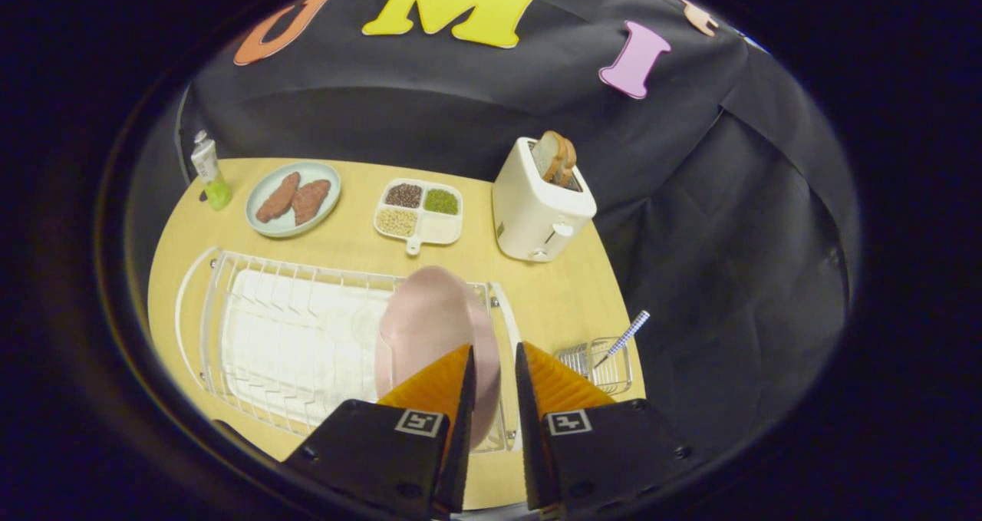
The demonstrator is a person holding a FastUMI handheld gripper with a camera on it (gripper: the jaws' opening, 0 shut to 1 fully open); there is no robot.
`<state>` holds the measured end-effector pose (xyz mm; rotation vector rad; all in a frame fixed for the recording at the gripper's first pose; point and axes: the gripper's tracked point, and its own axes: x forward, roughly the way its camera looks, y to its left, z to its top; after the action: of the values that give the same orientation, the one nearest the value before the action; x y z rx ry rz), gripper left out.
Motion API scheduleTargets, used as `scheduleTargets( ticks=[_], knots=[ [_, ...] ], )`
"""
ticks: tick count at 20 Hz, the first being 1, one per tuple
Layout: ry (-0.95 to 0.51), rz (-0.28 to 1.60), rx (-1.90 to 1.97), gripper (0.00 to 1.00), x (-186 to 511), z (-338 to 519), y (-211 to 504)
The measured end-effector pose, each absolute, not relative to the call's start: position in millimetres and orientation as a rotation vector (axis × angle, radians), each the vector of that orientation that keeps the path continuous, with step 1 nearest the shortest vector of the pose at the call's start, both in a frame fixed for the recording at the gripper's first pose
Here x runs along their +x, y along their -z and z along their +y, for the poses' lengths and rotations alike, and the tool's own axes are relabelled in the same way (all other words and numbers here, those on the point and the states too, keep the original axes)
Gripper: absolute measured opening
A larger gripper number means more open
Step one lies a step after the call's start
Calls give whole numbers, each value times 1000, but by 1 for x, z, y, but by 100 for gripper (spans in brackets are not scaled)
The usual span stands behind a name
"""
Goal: Take the plate from the dish rack, then take the spoon from the basket and place it into the plate.
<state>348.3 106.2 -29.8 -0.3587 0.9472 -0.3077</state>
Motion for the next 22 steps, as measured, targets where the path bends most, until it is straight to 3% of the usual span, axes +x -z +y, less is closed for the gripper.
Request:
scheduleTargets(
  ticks=[1, 5, 14, 19, 22],
  knots=[
    [321, 949, -373, 22, 347, 105, 31],
    [392, 935, -437, 11, 343, 105, 25],
    [595, 646, -659, 7, 339, 120, -14],
    [497, 594, -578, 6, 318, 149, -7],
    [335, 626, -444, 6, 296, 163, 2]
  ],
)
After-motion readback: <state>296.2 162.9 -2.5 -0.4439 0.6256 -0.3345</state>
